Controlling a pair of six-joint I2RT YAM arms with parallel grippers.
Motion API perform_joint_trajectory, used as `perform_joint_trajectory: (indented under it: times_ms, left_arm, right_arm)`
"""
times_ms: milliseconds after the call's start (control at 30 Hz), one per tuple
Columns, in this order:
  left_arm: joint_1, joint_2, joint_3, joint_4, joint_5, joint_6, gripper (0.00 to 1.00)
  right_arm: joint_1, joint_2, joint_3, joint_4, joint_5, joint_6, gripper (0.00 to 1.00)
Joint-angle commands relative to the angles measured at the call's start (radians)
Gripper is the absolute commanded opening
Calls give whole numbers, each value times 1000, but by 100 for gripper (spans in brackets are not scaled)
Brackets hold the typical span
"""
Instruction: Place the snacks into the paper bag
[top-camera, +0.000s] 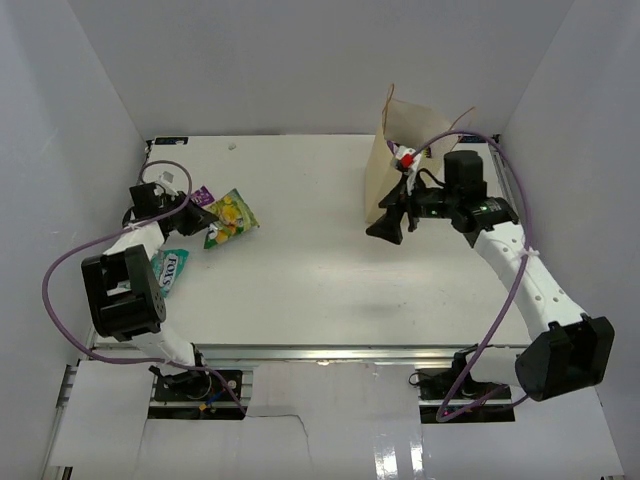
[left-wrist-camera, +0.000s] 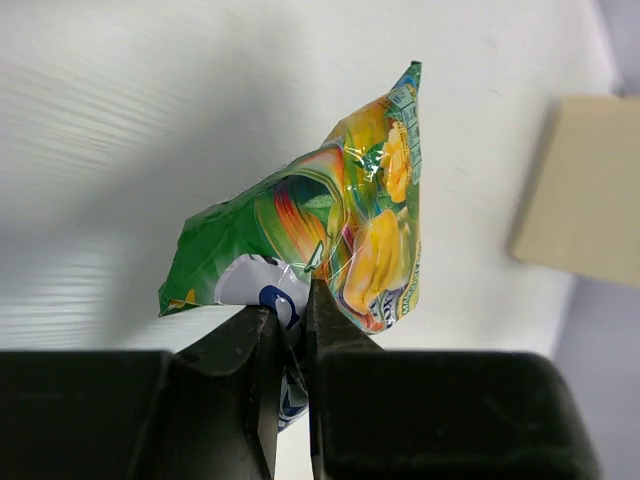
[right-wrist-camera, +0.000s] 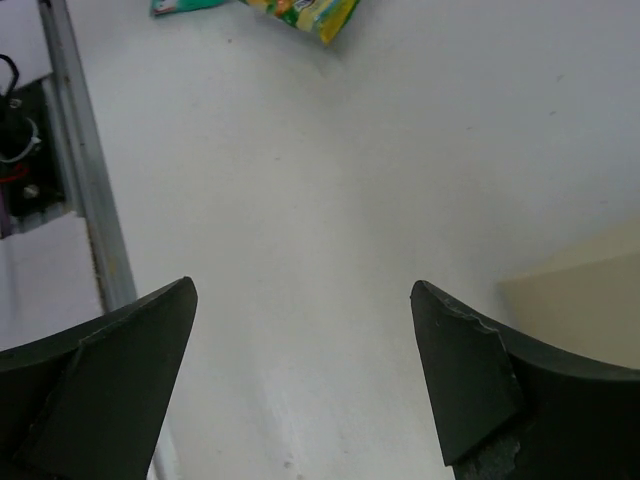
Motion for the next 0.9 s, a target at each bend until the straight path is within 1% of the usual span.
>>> perform_joint_trajectory:
  times_ms: [0,33,67,100,133,167,233,333,400,467,567,633,667,700,733,800,833,867]
  left_arm:
    - [-80,-136,-77,222,303,-115,11]
    - [-137,-153,-94,245,316,-136,11]
    - [-164,-166,-110,289,328,-154,11]
    - [-195,-192,-125,317,336,-195,11]
    - [-258,-202,-148,328,339,-211,11]
    - [-281,-209,-153,333,334,-222,11]
    - [-385,-231,-165,357,325,-257,11]
    - [-460,-254,-182,414,318,-304,11]
    - [-488,-268,-193,439,307,-332,11]
    - [-514,-286,-205,458,302,-357,11]
    - [-536,-305,-220,491,307,-381,13]
    - [-547,-308,-229,512,324,-396,15]
    - [-550,-309,-231,531,330,-404,17]
    - [-553,-311,-237,541,337,-421,19]
    - [-557,-312,-239,549,337,-429,31]
    - [-557,-331,-236,557,334,-442,47]
    - [-556,-343,-231,555,313,-440,60]
    - [-553,-360,-225,551,299,-433,65]
  right_arm:
    - [126,41,-26,82,80,251,93]
    - [192,65,-29,116,120,311,95]
    - [220,82,-24,177,167,374,96]
    - [244,101,-21,205,256,511,98]
    - [284,143,-13,227,293,573,97]
    - [295,170,-4,240,326,627,94]
    - [317,243,48,247,366,734,92]
    - [330,311,100,273,370,789,91]
    - [338,332,117,273,392,792,91]
    - [341,345,117,273,416,799,91]
    - [341,346,83,294,375,821,95]
    - [341,332,50,323,317,829,83]
    - [341,328,42,358,288,832,64]
    - [341,322,40,372,239,827,52]
    - [341,311,49,383,214,816,32]
    - [338,296,74,389,147,763,17]
    - [331,277,88,389,128,743,8]
    - [324,267,117,383,110,724,8]
